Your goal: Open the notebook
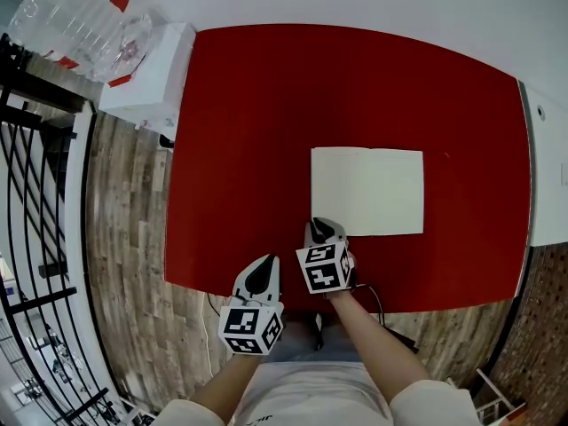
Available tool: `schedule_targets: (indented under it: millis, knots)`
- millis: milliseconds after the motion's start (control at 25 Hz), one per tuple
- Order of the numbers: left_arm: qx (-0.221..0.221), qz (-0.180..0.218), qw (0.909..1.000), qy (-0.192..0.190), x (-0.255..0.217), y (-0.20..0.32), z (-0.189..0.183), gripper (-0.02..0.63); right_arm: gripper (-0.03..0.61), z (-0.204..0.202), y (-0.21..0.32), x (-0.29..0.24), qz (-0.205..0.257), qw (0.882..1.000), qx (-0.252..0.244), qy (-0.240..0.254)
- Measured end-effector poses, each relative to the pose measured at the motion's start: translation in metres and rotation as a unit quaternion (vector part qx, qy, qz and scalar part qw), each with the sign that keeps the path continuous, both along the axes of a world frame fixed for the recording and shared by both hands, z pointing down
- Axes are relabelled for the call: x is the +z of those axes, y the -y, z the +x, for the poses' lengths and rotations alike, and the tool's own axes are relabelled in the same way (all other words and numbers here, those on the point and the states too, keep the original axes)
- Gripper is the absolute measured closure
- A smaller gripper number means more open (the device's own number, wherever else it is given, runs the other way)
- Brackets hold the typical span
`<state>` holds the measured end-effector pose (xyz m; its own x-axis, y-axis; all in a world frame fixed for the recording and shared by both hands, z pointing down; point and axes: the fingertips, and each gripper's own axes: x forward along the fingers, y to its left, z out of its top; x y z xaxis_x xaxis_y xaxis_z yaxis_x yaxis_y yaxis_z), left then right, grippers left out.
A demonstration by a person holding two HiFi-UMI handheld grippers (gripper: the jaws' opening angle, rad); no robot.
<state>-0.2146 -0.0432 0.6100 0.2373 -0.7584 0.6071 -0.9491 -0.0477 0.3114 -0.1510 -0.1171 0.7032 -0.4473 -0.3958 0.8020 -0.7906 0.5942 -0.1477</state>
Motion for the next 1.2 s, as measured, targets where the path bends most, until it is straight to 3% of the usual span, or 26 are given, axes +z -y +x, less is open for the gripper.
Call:
schedule_targets:
  millis: [600, 880, 1200]
  knots:
    - [0.014, 0.001, 0.9999, 0.001, 0.000, -0.004, 0.001, 0.607, 0.535, 0.005, -0.005, -0.010, -0.015, 0.998, 0.039, 0.037]
    - [0.035, 0.019, 0.9992, 0.007, -0.024, -0.002, 0.015, 0.607, 0.537, 0.032, -0.016, -0.075, 0.040, 0.997, 0.036, 0.060]
    - [0.088, 0.054, 0.9944, 0.020, -0.075, -0.004, 0.061, 0.607, 0.571, 0.089, -0.050, -0.164, 0.093, 0.991, 0.052, 0.087]
